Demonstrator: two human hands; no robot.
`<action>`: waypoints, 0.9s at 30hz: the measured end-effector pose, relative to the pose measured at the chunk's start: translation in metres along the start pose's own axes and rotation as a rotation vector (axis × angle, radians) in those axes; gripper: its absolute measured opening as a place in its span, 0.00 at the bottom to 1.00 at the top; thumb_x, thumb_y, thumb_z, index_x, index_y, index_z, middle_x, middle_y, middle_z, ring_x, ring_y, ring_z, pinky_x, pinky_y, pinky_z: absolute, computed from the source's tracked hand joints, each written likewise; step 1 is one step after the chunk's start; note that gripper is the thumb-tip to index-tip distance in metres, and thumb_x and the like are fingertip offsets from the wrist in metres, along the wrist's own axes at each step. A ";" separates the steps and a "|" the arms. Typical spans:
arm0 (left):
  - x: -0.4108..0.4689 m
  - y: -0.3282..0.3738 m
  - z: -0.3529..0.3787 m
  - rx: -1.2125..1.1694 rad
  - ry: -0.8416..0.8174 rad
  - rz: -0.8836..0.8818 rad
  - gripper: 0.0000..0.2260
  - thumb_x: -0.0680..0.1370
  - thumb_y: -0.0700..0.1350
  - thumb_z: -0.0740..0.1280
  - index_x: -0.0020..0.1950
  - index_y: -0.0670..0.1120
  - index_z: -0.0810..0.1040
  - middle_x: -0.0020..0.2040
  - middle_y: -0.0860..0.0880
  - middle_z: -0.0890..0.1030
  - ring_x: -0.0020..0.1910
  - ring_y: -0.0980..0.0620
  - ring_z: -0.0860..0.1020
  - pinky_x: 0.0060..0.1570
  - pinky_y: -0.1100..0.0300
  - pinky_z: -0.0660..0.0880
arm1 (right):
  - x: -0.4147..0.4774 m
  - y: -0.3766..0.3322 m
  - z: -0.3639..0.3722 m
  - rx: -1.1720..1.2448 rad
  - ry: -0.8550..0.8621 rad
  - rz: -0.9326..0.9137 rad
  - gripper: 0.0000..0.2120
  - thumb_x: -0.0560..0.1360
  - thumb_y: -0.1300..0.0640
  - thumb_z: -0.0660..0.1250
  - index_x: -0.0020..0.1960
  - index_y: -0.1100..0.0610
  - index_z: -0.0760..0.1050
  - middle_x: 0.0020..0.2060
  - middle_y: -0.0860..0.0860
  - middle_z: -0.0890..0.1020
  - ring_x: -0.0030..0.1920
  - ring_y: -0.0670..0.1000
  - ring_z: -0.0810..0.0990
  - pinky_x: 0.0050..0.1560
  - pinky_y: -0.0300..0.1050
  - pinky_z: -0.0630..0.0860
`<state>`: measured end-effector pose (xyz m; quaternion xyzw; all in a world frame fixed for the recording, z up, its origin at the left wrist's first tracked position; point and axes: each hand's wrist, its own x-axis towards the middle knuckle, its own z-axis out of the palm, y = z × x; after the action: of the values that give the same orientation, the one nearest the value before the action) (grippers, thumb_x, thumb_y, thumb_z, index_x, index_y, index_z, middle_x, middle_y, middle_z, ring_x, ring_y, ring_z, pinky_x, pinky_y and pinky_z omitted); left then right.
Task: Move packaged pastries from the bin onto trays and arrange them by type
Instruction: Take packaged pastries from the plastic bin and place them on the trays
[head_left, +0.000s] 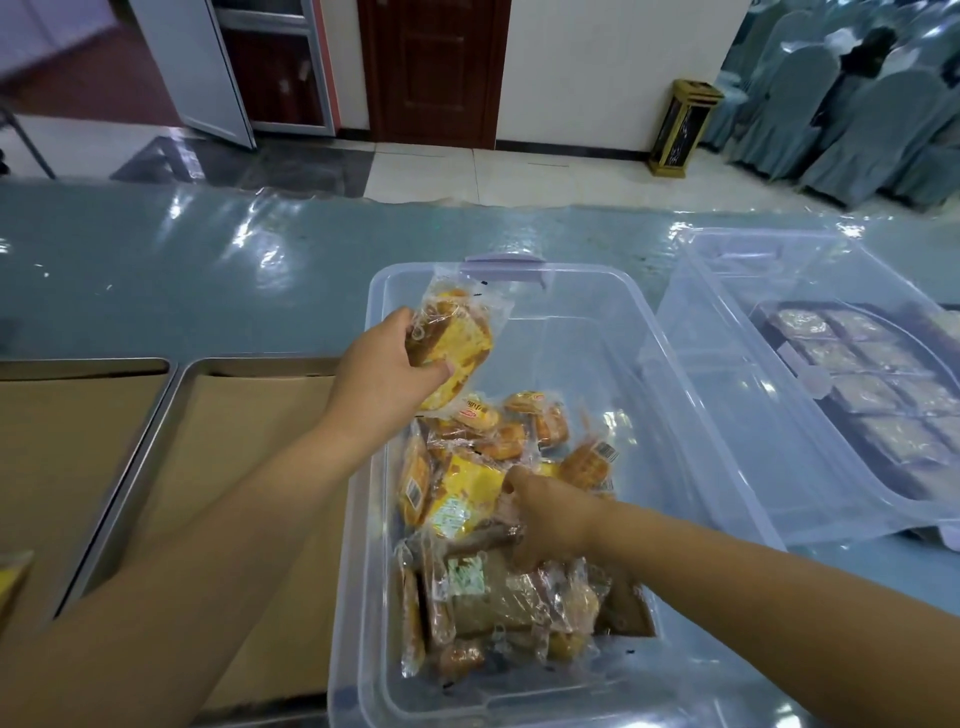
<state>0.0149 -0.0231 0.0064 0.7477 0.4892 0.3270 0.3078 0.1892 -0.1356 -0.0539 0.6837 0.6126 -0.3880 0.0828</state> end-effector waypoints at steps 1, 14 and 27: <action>0.000 0.000 0.000 0.004 0.005 -0.004 0.12 0.70 0.51 0.71 0.49 0.54 0.71 0.40 0.62 0.75 0.38 0.63 0.73 0.33 0.64 0.70 | -0.001 -0.001 -0.003 0.041 -0.033 0.038 0.32 0.65 0.58 0.76 0.63 0.55 0.63 0.53 0.54 0.76 0.47 0.53 0.78 0.39 0.44 0.78; -0.016 0.015 -0.013 -0.232 0.402 -0.064 0.14 0.72 0.50 0.72 0.54 0.58 0.71 0.46 0.64 0.77 0.45 0.68 0.75 0.42 0.73 0.69 | -0.028 -0.019 -0.098 0.333 0.656 -0.219 0.12 0.64 0.63 0.70 0.37 0.51 0.68 0.31 0.46 0.72 0.32 0.45 0.71 0.28 0.40 0.66; -0.071 -0.004 -0.093 -0.317 0.696 -0.221 0.17 0.72 0.49 0.72 0.59 0.52 0.74 0.50 0.57 0.79 0.48 0.61 0.77 0.41 0.67 0.73 | -0.042 -0.149 -0.091 0.563 0.984 -0.625 0.13 0.68 0.57 0.70 0.47 0.44 0.69 0.37 0.40 0.78 0.39 0.40 0.79 0.39 0.44 0.80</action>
<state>-0.0829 -0.0747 0.0453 0.4784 0.5852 0.5972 0.2684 0.0966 -0.0793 0.0891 0.5667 0.6240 -0.1808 -0.5068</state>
